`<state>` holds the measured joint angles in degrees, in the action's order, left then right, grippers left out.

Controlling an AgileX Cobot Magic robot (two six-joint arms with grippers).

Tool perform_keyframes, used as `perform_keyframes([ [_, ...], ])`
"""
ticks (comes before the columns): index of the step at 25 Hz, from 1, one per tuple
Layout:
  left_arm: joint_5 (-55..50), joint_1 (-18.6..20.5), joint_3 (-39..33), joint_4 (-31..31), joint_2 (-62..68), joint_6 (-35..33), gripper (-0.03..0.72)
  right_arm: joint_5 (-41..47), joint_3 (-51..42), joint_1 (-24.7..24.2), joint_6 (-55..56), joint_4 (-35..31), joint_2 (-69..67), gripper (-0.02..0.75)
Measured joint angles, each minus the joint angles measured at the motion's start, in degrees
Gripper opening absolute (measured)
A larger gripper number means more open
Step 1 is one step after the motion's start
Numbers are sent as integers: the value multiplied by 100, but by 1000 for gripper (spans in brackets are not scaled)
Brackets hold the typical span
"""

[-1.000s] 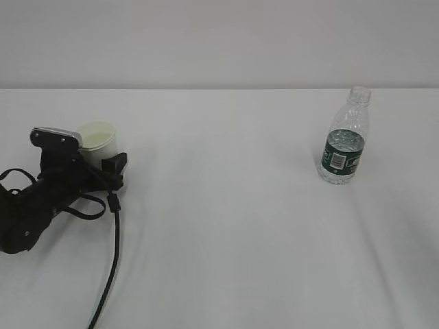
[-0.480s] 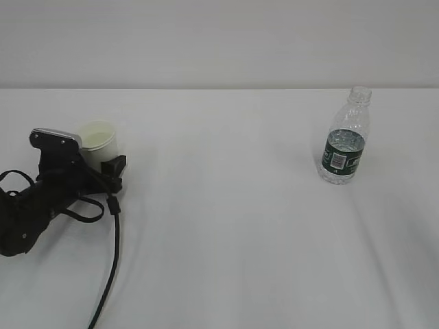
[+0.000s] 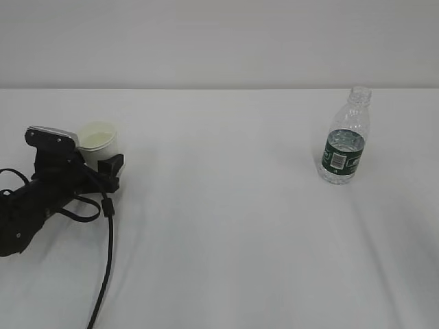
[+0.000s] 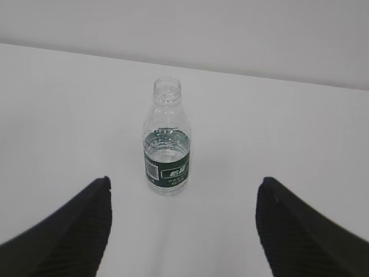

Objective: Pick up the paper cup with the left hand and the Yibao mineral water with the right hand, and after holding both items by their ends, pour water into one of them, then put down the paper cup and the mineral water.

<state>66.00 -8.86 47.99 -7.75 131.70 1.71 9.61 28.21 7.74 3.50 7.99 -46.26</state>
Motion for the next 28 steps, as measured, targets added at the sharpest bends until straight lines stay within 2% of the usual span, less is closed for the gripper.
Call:
perform_keyframes([
  [23,-79,0,-223,-102,-326,-13,543,0,0,0,4,-52,0,589],
  [28,-66,0,-223,-151,-326,-13,579,0,0,0,4,-52,0,589],
])
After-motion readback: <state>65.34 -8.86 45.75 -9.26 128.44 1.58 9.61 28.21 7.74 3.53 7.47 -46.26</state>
